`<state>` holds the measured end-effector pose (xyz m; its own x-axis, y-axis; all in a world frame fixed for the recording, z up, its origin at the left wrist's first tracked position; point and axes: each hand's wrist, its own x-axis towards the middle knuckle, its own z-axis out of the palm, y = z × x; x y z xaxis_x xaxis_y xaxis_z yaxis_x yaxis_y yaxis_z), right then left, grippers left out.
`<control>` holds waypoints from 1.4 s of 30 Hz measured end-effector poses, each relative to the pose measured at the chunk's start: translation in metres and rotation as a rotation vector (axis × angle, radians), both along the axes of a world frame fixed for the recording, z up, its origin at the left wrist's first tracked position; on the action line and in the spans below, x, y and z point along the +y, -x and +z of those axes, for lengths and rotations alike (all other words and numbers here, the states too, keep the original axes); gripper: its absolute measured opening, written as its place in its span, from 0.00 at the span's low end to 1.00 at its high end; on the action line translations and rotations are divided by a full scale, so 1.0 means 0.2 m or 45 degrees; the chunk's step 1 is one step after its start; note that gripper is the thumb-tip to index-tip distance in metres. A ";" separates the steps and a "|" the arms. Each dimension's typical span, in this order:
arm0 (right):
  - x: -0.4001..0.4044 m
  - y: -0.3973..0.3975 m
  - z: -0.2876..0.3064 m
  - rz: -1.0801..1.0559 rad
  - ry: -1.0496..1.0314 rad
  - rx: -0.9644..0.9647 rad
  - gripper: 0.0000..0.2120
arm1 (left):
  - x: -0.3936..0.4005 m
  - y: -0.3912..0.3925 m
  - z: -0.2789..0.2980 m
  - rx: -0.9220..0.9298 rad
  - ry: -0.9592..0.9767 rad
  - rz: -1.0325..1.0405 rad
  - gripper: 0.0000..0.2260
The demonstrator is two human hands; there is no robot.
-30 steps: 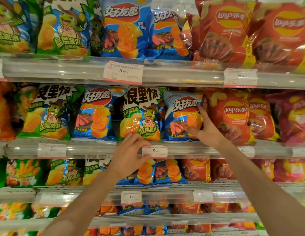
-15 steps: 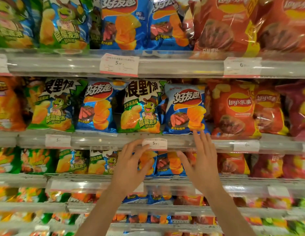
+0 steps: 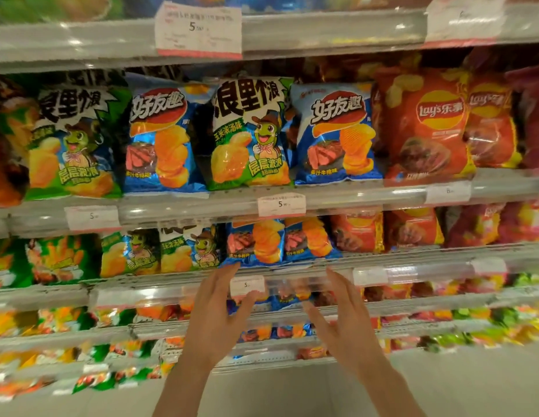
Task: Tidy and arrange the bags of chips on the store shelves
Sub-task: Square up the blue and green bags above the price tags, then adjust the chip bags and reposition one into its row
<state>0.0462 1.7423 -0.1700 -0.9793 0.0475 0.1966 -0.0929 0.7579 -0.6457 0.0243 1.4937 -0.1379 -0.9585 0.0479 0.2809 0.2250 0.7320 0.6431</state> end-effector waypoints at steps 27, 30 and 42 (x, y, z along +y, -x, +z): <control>-0.19 0.22 0.59 -0.075 -0.322 0.196 0.34 | -0.50 0.23 0.51 0.267 0.393 -0.090 0.25; -0.14 0.30 0.75 -0.074 -0.416 0.306 0.28 | -0.42 0.29 0.65 0.417 0.476 -0.080 0.23; -0.22 0.61 1.18 0.103 -1.019 0.570 0.26 | -0.29 0.60 1.00 0.658 0.784 -0.264 0.20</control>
